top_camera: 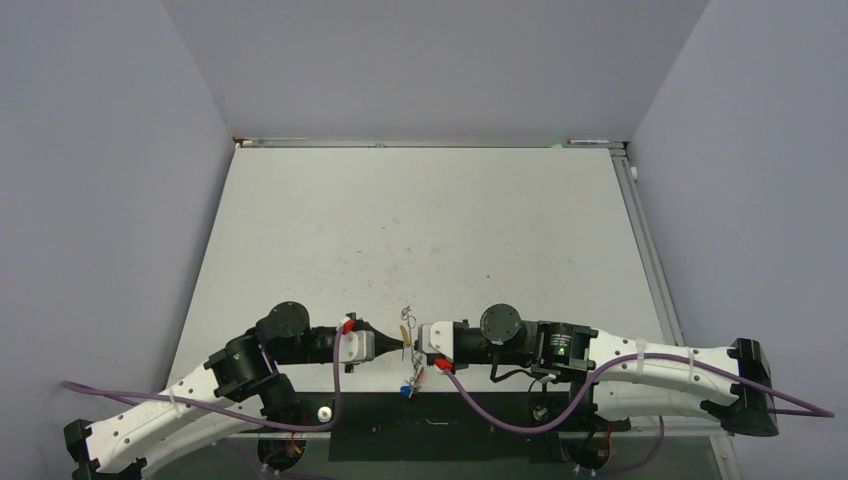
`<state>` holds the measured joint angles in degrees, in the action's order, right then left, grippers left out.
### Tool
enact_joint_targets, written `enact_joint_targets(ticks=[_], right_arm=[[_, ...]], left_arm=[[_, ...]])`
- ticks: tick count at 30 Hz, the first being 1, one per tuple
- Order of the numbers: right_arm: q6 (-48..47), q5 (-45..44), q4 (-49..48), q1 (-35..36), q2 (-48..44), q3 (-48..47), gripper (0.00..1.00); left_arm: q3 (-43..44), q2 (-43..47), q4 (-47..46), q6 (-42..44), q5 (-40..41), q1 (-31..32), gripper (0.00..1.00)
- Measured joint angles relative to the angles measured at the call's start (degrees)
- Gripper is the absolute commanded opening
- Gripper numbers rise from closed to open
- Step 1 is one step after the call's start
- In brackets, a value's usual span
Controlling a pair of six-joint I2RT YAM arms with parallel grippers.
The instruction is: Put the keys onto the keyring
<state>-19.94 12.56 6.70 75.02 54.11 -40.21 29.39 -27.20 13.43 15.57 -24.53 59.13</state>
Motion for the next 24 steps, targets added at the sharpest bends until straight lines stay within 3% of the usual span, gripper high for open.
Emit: enact_joint_targets(ticks=[24], right_arm=[[0.02, 1.36, 0.55, -0.52, 0.17, 0.00, 0.05]], left_arm=[[0.00, -0.63, -0.04, -0.13, -1.97, -0.02, 0.00]])
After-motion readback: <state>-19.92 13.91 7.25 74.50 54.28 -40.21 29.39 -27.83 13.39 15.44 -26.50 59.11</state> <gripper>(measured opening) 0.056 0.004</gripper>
